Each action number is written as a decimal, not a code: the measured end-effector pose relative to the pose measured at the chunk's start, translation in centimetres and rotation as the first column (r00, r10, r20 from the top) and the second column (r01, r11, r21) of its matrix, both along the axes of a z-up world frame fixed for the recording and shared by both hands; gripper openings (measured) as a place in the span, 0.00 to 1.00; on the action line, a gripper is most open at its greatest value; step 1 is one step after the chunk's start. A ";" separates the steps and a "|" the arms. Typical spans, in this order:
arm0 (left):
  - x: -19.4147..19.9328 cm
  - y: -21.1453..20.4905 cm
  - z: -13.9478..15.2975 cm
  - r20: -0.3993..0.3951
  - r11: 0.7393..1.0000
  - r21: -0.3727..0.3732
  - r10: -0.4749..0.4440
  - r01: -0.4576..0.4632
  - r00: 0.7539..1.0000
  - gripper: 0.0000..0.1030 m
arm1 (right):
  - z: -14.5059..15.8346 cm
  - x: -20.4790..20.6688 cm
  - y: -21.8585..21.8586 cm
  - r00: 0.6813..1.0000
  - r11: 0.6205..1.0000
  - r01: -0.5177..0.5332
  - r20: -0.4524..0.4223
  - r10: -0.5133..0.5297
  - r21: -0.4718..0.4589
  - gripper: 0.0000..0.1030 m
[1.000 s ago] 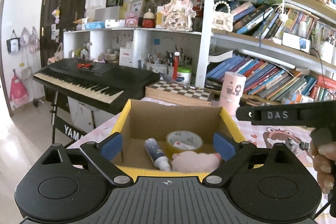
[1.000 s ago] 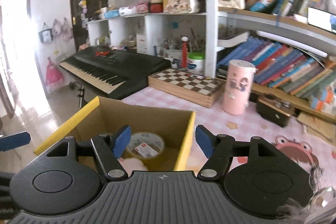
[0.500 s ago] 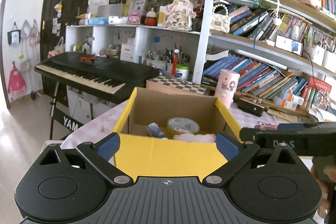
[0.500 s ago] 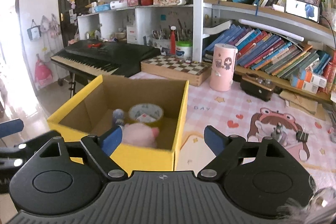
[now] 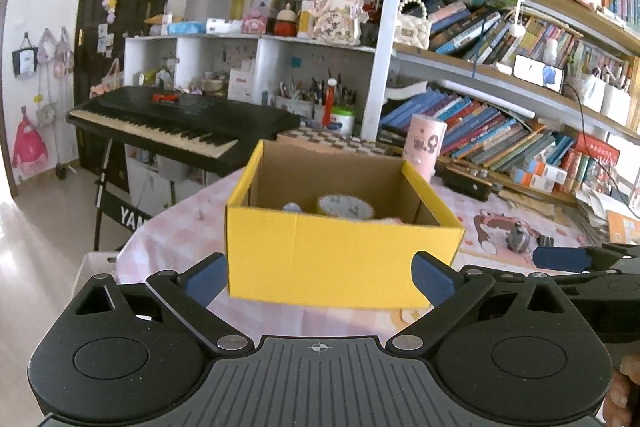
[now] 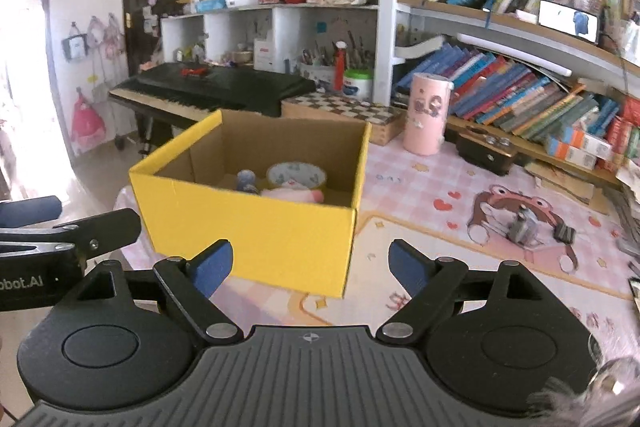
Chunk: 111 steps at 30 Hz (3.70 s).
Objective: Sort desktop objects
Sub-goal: 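Withdraw both open tools from the box back toward the toy car and binder clip, then grasp the grey toy car with the left tool while the right tool grasps the black binder clip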
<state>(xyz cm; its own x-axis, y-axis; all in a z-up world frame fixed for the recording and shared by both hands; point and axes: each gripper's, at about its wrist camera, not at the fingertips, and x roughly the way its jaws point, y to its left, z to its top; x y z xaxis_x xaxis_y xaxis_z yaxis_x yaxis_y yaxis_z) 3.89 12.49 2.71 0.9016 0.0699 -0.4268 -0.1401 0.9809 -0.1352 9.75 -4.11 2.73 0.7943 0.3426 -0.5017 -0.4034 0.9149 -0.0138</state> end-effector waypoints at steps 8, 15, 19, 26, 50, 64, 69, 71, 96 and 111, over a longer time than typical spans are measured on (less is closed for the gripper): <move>-1.4 -0.2 -0.6 -0.037 1.000 0.000 -0.014 0.014 0.999 0.97 | -1.2 -2.0 -0.1 0.998 0.999 0.037 -0.048 -0.037 -0.012 0.82; -2.5 -0.3 -1.2 -0.072 1.000 0.025 -0.001 0.003 0.997 0.97 | -2.0 -3.4 0.0 0.996 0.999 0.045 -0.071 -0.046 -0.019 0.82; -3.1 -0.5 -1.5 -0.090 0.999 0.039 -0.002 0.006 0.996 0.97 | -2.3 -3.8 -0.1 0.996 0.999 0.034 -0.081 -0.037 -0.033 0.82; -3.4 -0.7 -2.0 -0.122 0.999 0.031 -0.005 0.009 0.993 0.97 | -2.9 -4.8 -0.4 0.995 0.998 0.031 -0.091 -0.037 -0.061 0.82; -1.0 -6.7 -3.3 -0.183 0.974 0.030 -0.217 0.226 0.959 0.97 | -4.6 -6.4 -6.8 0.956 0.968 0.242 -0.154 -0.250 -0.068 0.83; 3.8 -12.4 -3.5 -0.198 0.945 0.017 -0.316 0.325 0.928 0.97 | -4.7 -3.7 -12.3 0.920 0.935 0.344 -0.168 -0.353 -0.084 0.84; 5.7 -14.9 -3.6 -0.209 0.929 0.023 -0.356 0.368 0.911 0.97 | -4.8 -2.0 -14.9 0.901 0.920 0.382 -0.184 -0.392 -0.089 0.84; 6.6 -15.8 -3.7 -0.211 0.926 0.024 -0.364 0.377 0.907 0.97 | -4.8 -1.2 -15.8 0.895 0.914 0.396 -0.188 -0.406 -0.090 0.84; 17.4 -25.3 -3.2 -0.192 0.932 0.058 -0.341 0.357 0.921 0.97 | -3.6 10.8 -26.3 0.889 0.902 0.428 -0.151 -0.432 -0.059 0.84; 24.5 -29.3 -5.4 -0.217 0.935 0.130 -0.297 0.329 0.930 0.96 | -5.6 20.2 -30.6 0.890 0.907 0.419 -0.181 -0.419 -0.040 0.82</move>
<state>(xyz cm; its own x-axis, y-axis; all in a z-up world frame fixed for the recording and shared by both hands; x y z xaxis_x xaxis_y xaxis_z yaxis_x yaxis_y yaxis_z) 28.36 -16.84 -2.71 0.7916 -0.1201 -0.5991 0.1702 0.9850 0.0273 29.97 -34.69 -2.83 0.7597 -0.0019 -0.6502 0.0219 0.9995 0.0226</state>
